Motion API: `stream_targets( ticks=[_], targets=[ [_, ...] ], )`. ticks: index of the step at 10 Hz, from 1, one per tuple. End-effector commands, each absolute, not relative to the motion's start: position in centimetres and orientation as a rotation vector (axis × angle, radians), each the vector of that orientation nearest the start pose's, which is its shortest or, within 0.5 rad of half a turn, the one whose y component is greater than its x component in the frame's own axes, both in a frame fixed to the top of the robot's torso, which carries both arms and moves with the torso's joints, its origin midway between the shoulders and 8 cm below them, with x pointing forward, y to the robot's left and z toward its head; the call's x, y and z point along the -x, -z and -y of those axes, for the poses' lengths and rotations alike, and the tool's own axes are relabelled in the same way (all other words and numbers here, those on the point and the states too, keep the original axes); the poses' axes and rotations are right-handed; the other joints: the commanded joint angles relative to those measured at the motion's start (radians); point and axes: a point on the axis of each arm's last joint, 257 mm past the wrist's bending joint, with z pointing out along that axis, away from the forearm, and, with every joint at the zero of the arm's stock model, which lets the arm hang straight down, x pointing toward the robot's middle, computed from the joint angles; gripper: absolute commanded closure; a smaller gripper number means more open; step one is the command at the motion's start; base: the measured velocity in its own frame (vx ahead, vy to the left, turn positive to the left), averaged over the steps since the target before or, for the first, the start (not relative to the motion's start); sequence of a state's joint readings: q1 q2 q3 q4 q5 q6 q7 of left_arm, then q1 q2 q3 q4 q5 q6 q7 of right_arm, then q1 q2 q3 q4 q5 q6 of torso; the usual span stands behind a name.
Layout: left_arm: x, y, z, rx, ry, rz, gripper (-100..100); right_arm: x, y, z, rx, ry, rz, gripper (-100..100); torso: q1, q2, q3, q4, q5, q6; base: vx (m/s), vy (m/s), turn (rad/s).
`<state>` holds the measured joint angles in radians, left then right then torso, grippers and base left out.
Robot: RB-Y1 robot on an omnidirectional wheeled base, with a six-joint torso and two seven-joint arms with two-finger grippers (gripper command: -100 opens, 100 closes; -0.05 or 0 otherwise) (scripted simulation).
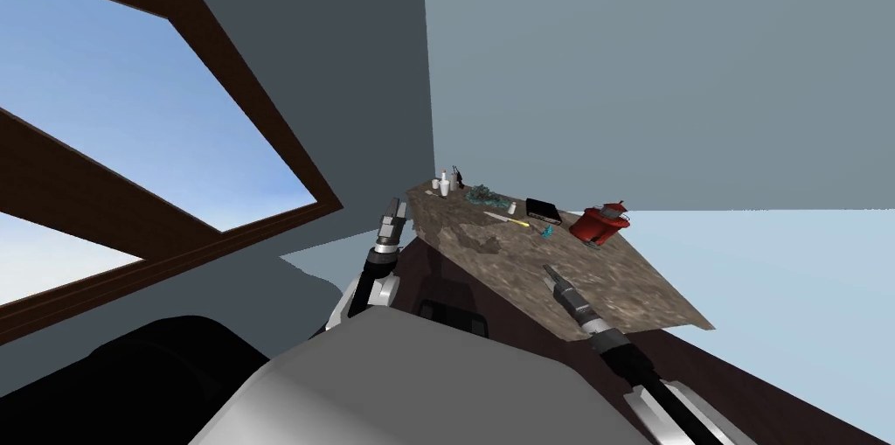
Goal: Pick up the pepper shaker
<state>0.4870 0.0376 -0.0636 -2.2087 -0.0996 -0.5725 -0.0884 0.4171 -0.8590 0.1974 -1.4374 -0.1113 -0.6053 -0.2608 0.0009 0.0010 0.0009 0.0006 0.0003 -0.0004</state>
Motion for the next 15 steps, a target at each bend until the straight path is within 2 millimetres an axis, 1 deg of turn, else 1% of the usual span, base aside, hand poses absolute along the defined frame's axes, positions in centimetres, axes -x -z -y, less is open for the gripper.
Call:
stream_targets(
  ticks=[1, 2, 3, 4, 5, 6, 7, 8, 9, 10, 11, 12, 13, 14, 15],
  targets=[
    [-35.1, -0.8, -24.0, 0.525, 1.236, -0.716, 0, -36.0, 30.6, 41.1, -0.811, -1.042, -1.716, -100, 0.000, 0.000, 0.000, 0.000, 0.000, 0.000, -0.016, 0.030, 0.102],
    [-35.1, -0.8, -24.0, 0.525, 1.236, -0.716, 0, -35.0, 32.2, 42.5, -0.813, -0.998, -1.774, -100, 0.000, 0.000, 0.000, 0.000, 0.000, 0.001, -0.012, 0.047, 0.235],
    [-35.1, -0.8, -24.0, 0.525, 1.236, -0.716, 0, -35.1, 31.8, 43.2, -0.791, -0.980, -1.792, -100, 0.000, -0.001, 0.000, 0.000, 0.000, 0.000, -0.004, 0.032, 0.106],
    [-35.1, -0.8, -24.0, 0.525, 1.236, -0.716, 0, -35.1, 31.7, 43.4, -0.784, -0.974, -1.798, -100, 0.000, -0.001, -0.001, 0.000, 0.000, 0.001, 0.002, 0.010, -0.037],
    [-35.1, -0.8, -24.0, 0.525, 1.236, -0.716, 0, -34.1, 32.9, 45.1, -0.776, -0.920, -1.861, -100, -0.001, -0.001, -0.001, 0.000, 0.000, 0.001, 0.002, 0.031, 0.181],
    [-35.1, -0.8, -24.0, 0.525, 1.236, -0.716, 0, -34.2, 32.6, 45.6, -0.761, -0.906, -1.873, -100, -0.001, -0.001, -0.001, 0.000, 0.000, 0.000, 0.002, 0.028, 0.152],
    [-35.1, -0.8, -24.0, 0.525, 1.236, -0.716, 0, -33.1, 33.7, 47.2, -0.753, -0.856, -1.933, -100, -0.001, -0.001, -0.001, 0.000, 0.000, 0.001, 0.011, 0.042, 0.275],
    [-35.1, -0.8, -24.0, 0.525, 1.236, -0.716, 0, -33.1, 33.3, 47.9, -0.736, -0.835, -1.947, -100, 0.000, -0.002, -0.001, 0.000, 0.000, 0.000, 0.015, 0.029, 0.105],
    [-35.1, -0.8, -24.0, 0.525, 1.236, -0.716, 0, -32.0, 34.2, 49.6, -0.725, -0.783, -2.006, -100, 0.000, -0.002, -0.001, 0.000, 0.000, 0.001, 0.024, 0.031, 0.195],
    [-35.1, -0.8, -24.0, 0.525, 1.236, -0.716, 0, -32.0, 33.8, 50.3, -0.709, -0.762, -2.019, -100, 0.000, -0.003, -0.002, -0.001, 0.000, 0.000, 0.024, 0.024, 0.133],
    [-35.1, -0.8, -24.0, 0.525, 1.236, -0.716, 0, -30.8, 34.5, 52.2, -0.696, -0.702, -2.078, -100, -0.001, -0.003, -0.002, -0.001, 0.000, 0.001, 0.037, 0.028, 0.237],
    [-35.1, -0.8, -24.0, 0.525, 1.236, -0.716, 0, -30.9, 34.0, 52.7, -0.682, -0.687, -2.087, -100, -0.001, -0.004, -0.002, -0.001, 0.000, 0.000, 0.034, 0.016, 0.140],
    [-35.1, -0.8, -24.0, 0.525, 1.236, -0.716, 0, -29.6, 34.5, 54.6, -0.668, -0.626, -2.144, -100, -0.001, -0.004, -0.002, -0.001, 0.000, 0.001, 0.034, 0.026, 0.252],
    [-35.1, -0.8, -24.0, 0.525, 1.236, -0.716, 0, -29.8, 34.0, 55.1, -0.653, -0.610, -2.152, -100, -0.001, -0.004, -0.002, -0.001, 0.000, 0.000, 0.035, 0.019, 0.131],
    [-35.1, -0.8, -24.0, 0.525, 1.235, -0.716, 0, -28.6, 34.1, 57.0, -0.633, -0.549, -2.207, -100, -0.001, -0.004, -0.002, -0.001, 0.000, 0.001, 0.059, 0.024, 0.217]
  ],
)
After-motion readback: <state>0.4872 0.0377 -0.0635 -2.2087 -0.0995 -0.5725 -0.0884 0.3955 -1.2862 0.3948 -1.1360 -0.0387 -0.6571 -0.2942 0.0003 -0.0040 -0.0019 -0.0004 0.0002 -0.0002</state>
